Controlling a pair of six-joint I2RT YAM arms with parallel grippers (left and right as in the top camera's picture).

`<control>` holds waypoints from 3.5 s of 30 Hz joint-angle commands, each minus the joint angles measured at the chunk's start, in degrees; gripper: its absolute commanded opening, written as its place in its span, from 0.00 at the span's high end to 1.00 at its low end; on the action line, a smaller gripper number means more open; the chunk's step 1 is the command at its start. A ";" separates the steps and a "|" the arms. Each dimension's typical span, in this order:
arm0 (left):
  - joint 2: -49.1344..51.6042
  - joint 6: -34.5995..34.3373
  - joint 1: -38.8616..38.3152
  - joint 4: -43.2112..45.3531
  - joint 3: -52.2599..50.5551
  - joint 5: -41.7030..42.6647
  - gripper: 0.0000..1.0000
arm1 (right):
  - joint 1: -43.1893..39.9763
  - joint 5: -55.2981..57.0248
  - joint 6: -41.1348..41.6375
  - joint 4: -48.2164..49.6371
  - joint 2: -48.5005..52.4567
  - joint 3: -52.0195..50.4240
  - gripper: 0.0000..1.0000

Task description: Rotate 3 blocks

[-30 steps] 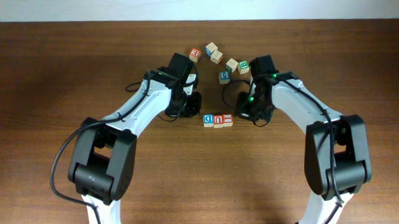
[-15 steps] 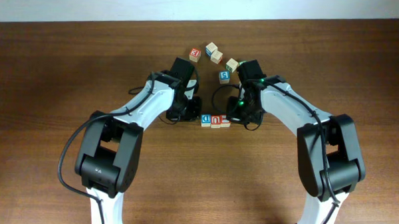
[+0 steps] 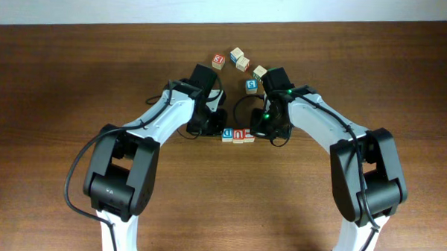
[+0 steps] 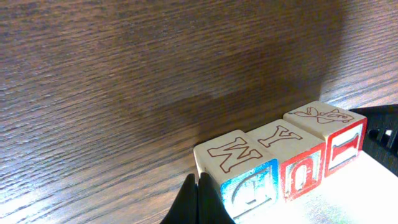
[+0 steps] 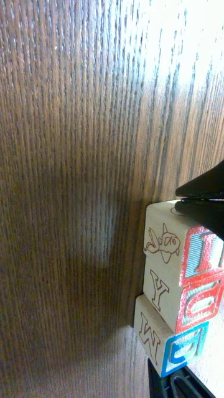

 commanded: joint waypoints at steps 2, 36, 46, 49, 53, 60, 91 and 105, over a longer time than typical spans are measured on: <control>0.39 1.18 2.71 -0.98 3.74 0.00 1.00 | 0.59 -0.09 -2.01 0.20 -1.29 2.16 0.93; 0.39 1.18 13.75 -4.48 8.50 -9.73 0.78 | 13.40 13.27 6.12 -10.56 -4.26 3.78 0.62; 0.39 1.18 13.75 -4.63 8.50 -9.73 0.79 | 13.31 12.92 7.04 -6.75 -0.92 2.58 0.62; 0.39 1.18 13.75 -4.63 8.50 -9.73 0.79 | 13.27 12.98 7.02 -6.38 -0.85 2.58 0.62; 0.39 1.18 13.75 -4.63 8.50 -9.73 0.79 | 13.18 13.07 7.04 -5.84 0.11 2.58 0.62; 0.39 1.18 13.75 -4.66 8.50 -9.73 0.80 | 10.21 8.98 6.99 -5.81 2.27 2.58 0.62; 0.39 1.18 13.75 -4.90 8.50 -9.73 0.80 | 9.46 21.00 0.11 -9.16 2.91 11.69 0.79; 0.39 3.37 13.38 -8.00 8.35 -8.61 0.96 | 4.35 18.10 2.78 -11.74 3.06 11.54 0.92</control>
